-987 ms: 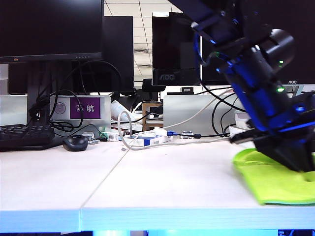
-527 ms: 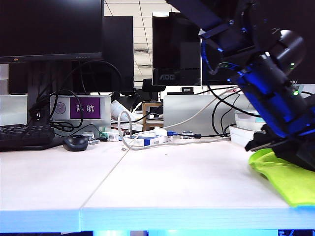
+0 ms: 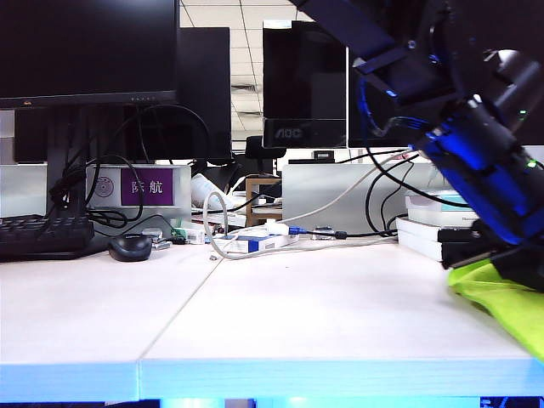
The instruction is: Wipe the table from left to right using the rag.
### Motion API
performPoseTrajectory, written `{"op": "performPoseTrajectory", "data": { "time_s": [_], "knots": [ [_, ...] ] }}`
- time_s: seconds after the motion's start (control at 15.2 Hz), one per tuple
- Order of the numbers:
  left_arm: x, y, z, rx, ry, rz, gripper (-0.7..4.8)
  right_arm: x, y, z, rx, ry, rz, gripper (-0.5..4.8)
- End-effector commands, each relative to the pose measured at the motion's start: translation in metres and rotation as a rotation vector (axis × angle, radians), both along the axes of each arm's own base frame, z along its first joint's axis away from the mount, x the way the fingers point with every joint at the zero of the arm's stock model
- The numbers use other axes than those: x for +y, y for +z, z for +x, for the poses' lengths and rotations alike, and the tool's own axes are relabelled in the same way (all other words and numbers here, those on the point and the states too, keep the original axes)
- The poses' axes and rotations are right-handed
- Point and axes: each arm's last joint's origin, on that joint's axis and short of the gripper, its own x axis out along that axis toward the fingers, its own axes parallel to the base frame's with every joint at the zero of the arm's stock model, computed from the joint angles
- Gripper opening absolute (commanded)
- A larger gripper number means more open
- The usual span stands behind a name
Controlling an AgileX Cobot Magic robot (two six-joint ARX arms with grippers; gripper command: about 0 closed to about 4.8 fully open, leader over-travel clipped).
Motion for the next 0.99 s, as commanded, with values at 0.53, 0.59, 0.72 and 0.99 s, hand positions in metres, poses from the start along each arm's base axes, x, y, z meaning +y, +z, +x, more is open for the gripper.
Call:
{"op": "performPoseTrajectory", "data": {
  "time_s": [0.53, 0.59, 0.72, 0.99],
  "knots": [
    [-0.015, -0.007, -0.006, 0.025, 0.028, -0.104, -0.06, 0.000, 0.002, -0.001, -0.013, -0.004, 0.018, -0.05],
    [-0.018, -0.005, -0.006, 0.023, 0.033, -0.126, -0.06, 0.000, 0.002, -0.001, -0.013, -0.004, 0.018, -0.05],
    [-0.022, -0.008, -0.009, 0.028, 0.029, -0.154, -0.06, 0.000, 0.002, -0.001, -0.013, -0.004, 0.018, -0.05],
    [-0.029, -0.016, -0.016, 0.052, 0.017, -0.170, -0.06, 0.000, 0.002, -0.001, -0.013, -0.004, 0.018, -0.05]
  ]
}}
